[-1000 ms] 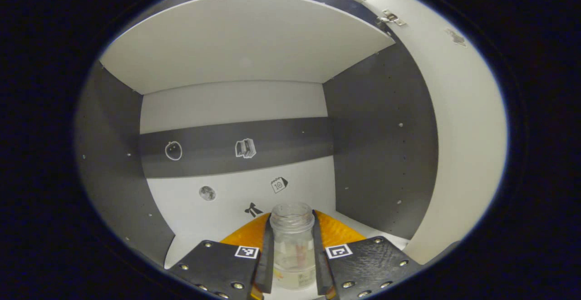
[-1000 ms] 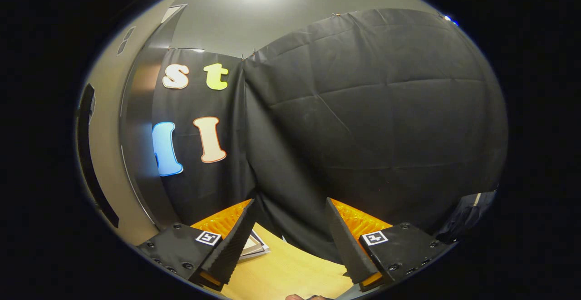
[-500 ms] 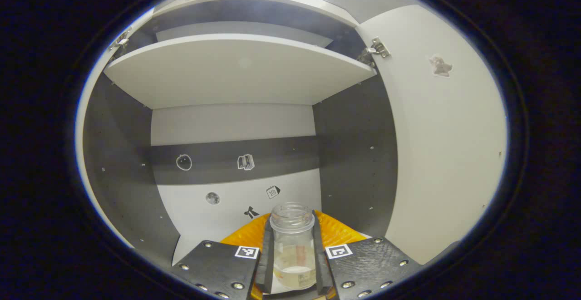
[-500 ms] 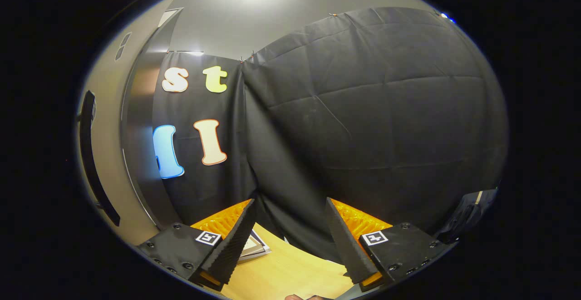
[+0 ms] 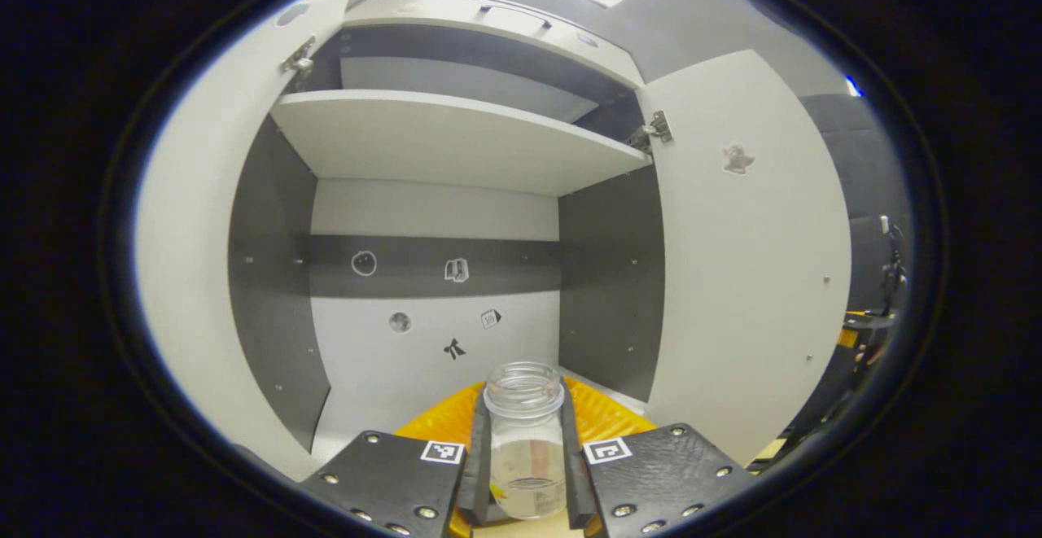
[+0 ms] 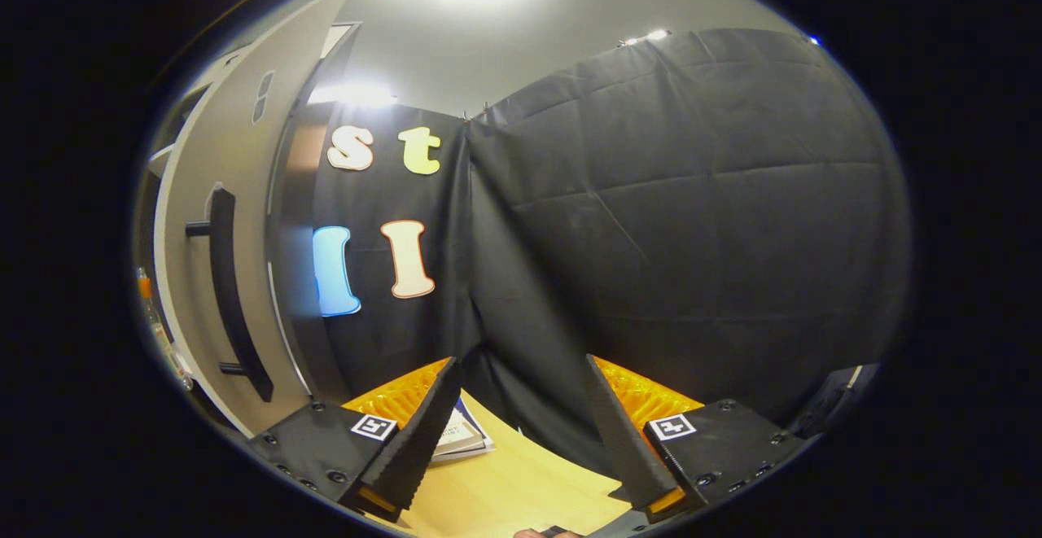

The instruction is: Grasp the bottle in the cabinet with the left hand and place it on the coaster, then close the right door with the right hand and the left door with the left hand.

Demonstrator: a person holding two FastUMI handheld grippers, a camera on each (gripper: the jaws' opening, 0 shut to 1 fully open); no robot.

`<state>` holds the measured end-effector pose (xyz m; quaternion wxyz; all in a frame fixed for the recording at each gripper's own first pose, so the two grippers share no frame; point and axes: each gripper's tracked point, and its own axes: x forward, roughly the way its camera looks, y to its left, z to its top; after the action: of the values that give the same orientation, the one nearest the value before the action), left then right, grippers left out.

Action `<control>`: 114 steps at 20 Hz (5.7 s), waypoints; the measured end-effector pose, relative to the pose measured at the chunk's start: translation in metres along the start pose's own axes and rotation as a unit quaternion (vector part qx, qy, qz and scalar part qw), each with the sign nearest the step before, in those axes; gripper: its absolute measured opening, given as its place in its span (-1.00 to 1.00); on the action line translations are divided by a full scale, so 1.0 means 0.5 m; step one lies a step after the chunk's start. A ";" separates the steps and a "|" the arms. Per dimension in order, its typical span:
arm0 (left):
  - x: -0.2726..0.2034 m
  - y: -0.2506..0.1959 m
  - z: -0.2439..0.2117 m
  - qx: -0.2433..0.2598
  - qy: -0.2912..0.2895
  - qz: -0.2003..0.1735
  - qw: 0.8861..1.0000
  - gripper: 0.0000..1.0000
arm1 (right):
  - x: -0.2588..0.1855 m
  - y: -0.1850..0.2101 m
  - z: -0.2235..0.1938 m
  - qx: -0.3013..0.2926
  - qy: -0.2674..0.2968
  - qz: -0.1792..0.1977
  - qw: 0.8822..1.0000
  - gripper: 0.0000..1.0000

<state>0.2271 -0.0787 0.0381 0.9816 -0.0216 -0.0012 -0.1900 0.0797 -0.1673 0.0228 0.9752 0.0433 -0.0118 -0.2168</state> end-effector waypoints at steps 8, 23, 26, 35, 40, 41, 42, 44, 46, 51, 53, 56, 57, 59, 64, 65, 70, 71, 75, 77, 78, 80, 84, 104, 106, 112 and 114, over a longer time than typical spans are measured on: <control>-0.110 -0.003 -0.125 -0.029 0.005 -0.005 1.000 -0.29 | -0.060 -0.018 0.072 -0.005 -0.022 -0.002 1.000 0.92; -0.216 -0.144 -0.499 -0.108 0.044 -0.022 0.993 -0.19 | -0.130 0.039 0.066 -0.005 0.025 0.057 0.998 0.90; -0.235 -0.171 -0.573 -0.117 0.062 -0.024 0.991 -0.22 | -0.141 0.040 0.069 -0.017 0.033 0.056 0.998 0.92; -0.228 -0.200 -0.636 -0.085 0.071 -0.037 0.993 -0.19 | -0.163 0.041 0.064 -0.014 0.066 0.051 0.996 0.90; -0.231 -0.217 -0.667 -0.043 0.090 -0.052 0.994 -0.19 | -0.152 0.035 0.048 -0.011 0.078 0.047 0.996 0.90; -0.230 -0.219 -0.661 -0.038 0.085 -0.054 0.994 -0.19 | -0.146 0.036 0.046 -0.010 0.077 0.048 0.996 0.93; -0.229 -0.221 -0.664 -0.035 0.089 -0.054 0.994 -0.17 | -0.139 0.037 0.043 -0.010 0.078 0.049 0.996 0.90; -0.231 -0.223 -0.677 -0.034 0.111 -0.046 0.992 -0.13 | -0.117 0.033 0.042 -0.011 0.073 0.050 0.996 0.94; -0.237 -0.218 -0.662 -0.039 0.115 -0.033 0.992 0.02 | -0.087 0.041 0.044 -0.012 0.067 0.062 0.996 0.93; -0.256 -0.242 -0.616 -0.076 0.137 -0.006 0.988 0.84 | -0.016 0.044 0.034 0.008 0.064 0.097 0.993 0.90; -0.278 -0.242 -0.574 -0.088 0.135 0.023 0.987 0.83 | 0.008 0.048 0.015 0.019 0.072 0.117 0.990 0.93; -0.329 -0.236 -0.486 -0.113 0.114 0.081 0.984 0.82 | 0.036 0.058 0.011 0.034 0.078 0.149 0.985 0.90; -0.352 -0.226 -0.452 -0.119 0.104 0.107 0.982 0.82 | 0.047 0.065 0.017 0.033 0.075 0.161 0.983 0.93; -0.388 -0.204 -0.382 -0.123 0.081 0.161 0.976 0.84 | 0.068 0.080 0.029 0.025 0.067 0.189 0.979 0.90; -0.486 -0.127 -0.234 -0.066 0.053 0.288 0.954 0.80 | 0.097 0.139 0.065 0.014 0.047 0.269 0.962 0.90; -0.506 -0.111 -0.207 -0.054 0.048 0.308 0.949 0.82 | 0.097 0.155 0.071 0.013 0.044 0.290 0.956 0.93; -0.551 -0.056 -0.097 0.002 0.069 0.359 0.931 0.82 | 0.078 0.220 0.085 0.020 0.048 0.358 0.932 0.94; -0.546 -0.050 -0.079 0.011 0.071 0.356 0.932 0.82 | 0.075 0.229 0.088 0.019 0.050 0.363 0.930 0.93; -0.490 -0.037 -0.042 -0.001 0.067 0.321 0.945 0.83 | 0.063 0.252 0.105 0.011 0.040 0.356 0.933 0.93; -0.468 -0.022 -0.032 -0.005 0.058 0.306 0.950 0.82 | 0.051 0.268 0.106 0.010 0.042 0.356 0.934 0.94; -0.458 -0.013 -0.026 -0.004 0.053 0.300 0.953 0.82 | 0.044 0.280 0.107 0.008 0.043 0.358 0.933 0.94; -0.452 0.006 -0.015 -0.002 0.036 0.296 0.955 0.83 | 0.041 0.285 0.105 0.006 0.046 0.356 0.933 0.87; -0.447 0.025 -0.015 -0.001 0.023 0.281 0.959 0.82 | 0.026 0.287 0.113 -0.008 0.034 0.340 0.940 0.87; -0.695 0.204 -0.025 -0.040 -0.003 0.380 0.924 0.82 | -0.142 0.560 0.011 -0.003 0.080 0.436 0.896 0.90; -0.733 0.236 -0.023 -0.044 -0.009 0.392 0.919 0.82 | -0.148 0.564 0.002 -0.003 0.086 0.434 0.897 0.90; -0.795 0.347 0.009 -0.033 -0.020 0.408 0.912 0.82 | -0.157 0.563 0.000 0.000 0.077 0.403 0.912 0.83; -0.788 0.379 0.027 -0.027 -0.020 0.391 0.920 0.83 | -0.162 0.566 -0.007 0.008 0.078 0.391 0.917 0.90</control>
<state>-0.0676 0.2443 0.0395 0.9765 -0.0502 -0.0073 0.2093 0.1258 0.1224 0.0441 0.9796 0.0602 0.0467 0.1859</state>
